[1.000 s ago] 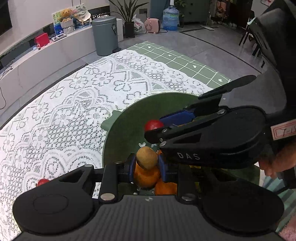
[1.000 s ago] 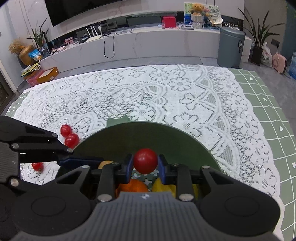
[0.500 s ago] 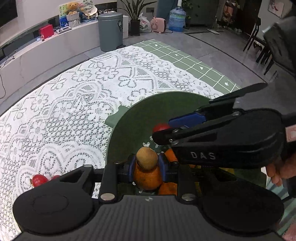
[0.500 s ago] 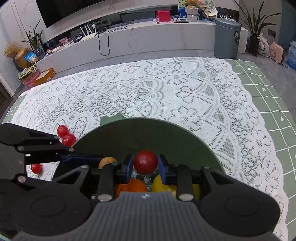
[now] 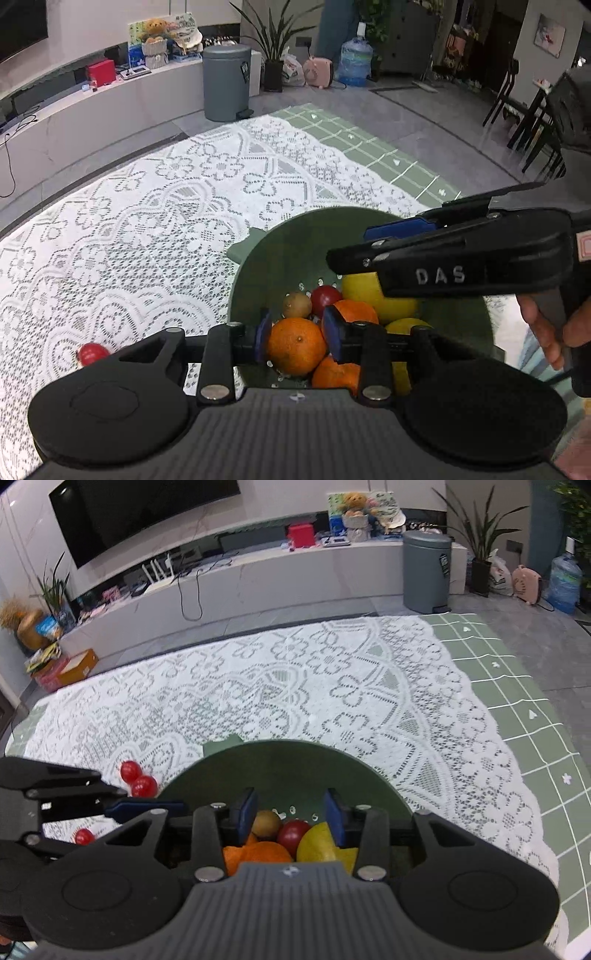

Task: Organize fruits
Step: 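Withdraw both open tools from the colander toward the remaining tomatoes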

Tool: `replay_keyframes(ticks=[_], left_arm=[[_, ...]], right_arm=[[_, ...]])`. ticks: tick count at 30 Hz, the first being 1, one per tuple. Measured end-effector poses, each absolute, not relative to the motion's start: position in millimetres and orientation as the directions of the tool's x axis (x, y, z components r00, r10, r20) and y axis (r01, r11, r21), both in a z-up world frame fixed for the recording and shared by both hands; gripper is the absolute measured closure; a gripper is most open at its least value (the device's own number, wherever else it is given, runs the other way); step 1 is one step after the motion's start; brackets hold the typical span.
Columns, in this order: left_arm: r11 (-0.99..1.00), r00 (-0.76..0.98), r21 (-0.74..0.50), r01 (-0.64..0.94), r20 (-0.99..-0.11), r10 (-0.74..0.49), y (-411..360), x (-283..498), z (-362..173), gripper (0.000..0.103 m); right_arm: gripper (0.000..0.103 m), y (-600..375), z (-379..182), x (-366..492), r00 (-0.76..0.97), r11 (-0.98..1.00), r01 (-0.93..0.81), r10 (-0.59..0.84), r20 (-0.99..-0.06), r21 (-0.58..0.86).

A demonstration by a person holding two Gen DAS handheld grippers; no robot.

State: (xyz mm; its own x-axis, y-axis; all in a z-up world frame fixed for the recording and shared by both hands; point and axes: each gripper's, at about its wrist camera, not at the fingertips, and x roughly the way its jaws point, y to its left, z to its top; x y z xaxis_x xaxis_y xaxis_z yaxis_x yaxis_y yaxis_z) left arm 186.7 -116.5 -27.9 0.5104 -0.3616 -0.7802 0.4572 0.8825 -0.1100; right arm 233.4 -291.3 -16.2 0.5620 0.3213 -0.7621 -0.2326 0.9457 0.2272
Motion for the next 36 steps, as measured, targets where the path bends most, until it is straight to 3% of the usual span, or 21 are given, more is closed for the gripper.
replay_keyframes(ticks=[12,18,36], left_arm=[[0.936,0.635,-0.17,0.307,-0.697,-0.335,-59,150,5,0.06],[0.963,0.682,-0.165,0.213,-0.681,-0.268,-26,129,11,0.06],[0.968,0.662,-0.251,0.025,-0.721,-0.204,49,77,-24,0.06]], right_arm=[[0.061,-256,13,184,0.656,0.936,-0.261,0.351,-0.668,0.235],[0.05,-224,22,162,0.674,0.92,-0.333,0.386,-0.63,0.208],[0.053,-137,-10,123,0.58,0.832,-0.552,0.432,-0.69,0.057]])
